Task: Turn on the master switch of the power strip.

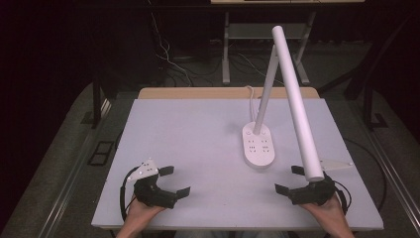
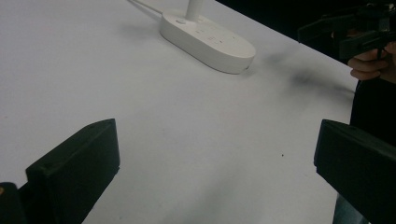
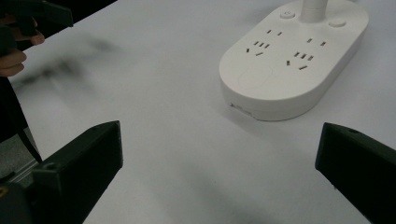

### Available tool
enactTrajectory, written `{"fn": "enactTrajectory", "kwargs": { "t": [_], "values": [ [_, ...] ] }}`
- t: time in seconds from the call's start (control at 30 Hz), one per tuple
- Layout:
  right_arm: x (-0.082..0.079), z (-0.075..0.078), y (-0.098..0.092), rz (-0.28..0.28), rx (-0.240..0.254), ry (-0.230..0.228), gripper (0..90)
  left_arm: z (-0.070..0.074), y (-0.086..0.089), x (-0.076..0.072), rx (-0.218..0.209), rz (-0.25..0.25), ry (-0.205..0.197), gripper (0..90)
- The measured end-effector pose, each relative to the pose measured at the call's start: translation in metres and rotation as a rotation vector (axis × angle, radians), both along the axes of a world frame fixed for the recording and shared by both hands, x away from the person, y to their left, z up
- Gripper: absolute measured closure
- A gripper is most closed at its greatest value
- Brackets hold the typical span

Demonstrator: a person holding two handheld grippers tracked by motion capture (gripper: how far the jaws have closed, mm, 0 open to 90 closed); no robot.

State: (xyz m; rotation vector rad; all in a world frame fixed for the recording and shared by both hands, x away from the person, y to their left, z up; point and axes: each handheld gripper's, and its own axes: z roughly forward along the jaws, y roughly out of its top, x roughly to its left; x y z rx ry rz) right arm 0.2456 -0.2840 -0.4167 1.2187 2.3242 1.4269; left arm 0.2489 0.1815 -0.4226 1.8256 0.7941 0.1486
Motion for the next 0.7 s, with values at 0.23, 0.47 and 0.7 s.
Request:
{"fn": "enactTrajectory", "kwargs": {
  "t": [0.23,0.47,0.7],
  "values": [
    [0.0001,-0.0005,-0.0001,0.002,-0.002,0.004,0.2,0.0,0.0006,0.0,-0.005,-0.003,0.002,0.0],
    [-0.0005,-0.0013,0.0001,0.008,-0.003,0.011,0.2,-0.0003,0.0006,0.0003,0.002,-0.007,0.004,0.0],
    [-0.0008,-0.0016,-0.0016,0.005,0.015,0.02,0.2,-0.0016,-0.0017,0.0006,-0.001,-0.018,0.018,0.0]
  ]
}}
